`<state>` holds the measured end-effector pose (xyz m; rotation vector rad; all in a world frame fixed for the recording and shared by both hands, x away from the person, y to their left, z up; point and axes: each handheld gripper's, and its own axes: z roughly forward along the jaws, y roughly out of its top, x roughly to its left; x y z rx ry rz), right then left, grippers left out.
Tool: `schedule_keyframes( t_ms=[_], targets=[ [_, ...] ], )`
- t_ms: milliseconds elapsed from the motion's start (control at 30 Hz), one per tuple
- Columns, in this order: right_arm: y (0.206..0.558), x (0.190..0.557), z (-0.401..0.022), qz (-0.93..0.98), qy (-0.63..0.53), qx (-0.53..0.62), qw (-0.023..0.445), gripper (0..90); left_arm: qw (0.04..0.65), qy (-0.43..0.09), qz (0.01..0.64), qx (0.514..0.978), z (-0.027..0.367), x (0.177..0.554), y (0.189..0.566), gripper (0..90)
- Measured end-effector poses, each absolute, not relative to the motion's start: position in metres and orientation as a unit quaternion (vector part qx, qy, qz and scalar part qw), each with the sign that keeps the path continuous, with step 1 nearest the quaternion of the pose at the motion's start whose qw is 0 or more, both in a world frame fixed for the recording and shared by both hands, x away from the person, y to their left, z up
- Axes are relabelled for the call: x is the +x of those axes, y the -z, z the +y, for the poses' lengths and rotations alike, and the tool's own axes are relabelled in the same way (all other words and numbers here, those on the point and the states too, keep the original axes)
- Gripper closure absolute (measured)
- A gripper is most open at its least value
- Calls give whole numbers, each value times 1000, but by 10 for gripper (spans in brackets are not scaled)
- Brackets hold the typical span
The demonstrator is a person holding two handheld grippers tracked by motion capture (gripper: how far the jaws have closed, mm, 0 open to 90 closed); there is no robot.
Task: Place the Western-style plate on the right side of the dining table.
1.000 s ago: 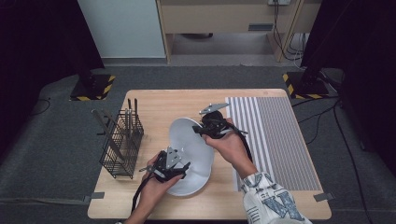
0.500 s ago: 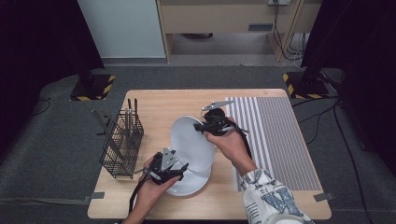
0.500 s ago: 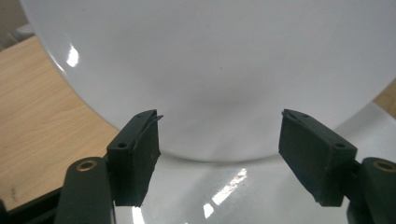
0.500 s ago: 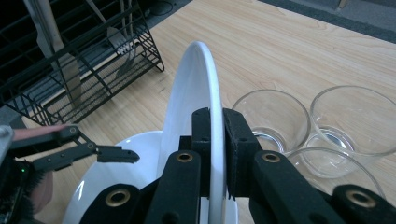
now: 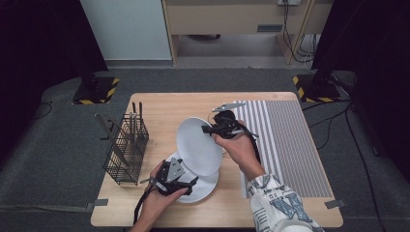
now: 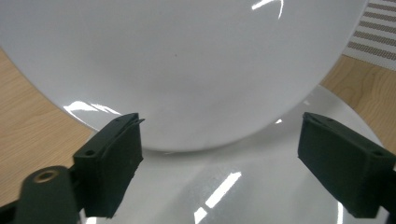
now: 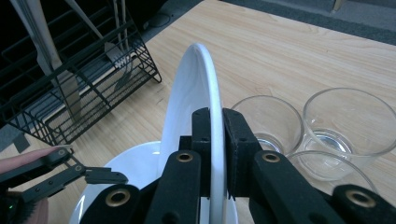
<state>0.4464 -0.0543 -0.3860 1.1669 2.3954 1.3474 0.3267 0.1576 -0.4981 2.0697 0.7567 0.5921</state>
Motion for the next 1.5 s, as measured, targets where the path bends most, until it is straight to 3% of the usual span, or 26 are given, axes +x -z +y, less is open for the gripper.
schedule_keyframes(
  t_ms=[433,1033,1500],
  targets=[
    [382,445,-60,775,-480,403,76,846,423,-232,323,814,167,326,500,39],
    [382,442,-59,766,-482,417,82,848,425,-229,339,807,172,329,503,34],
    [360,441,-61,744,-486,447,106,850,432,-228,335,806,173,325,501,40]
  ],
)
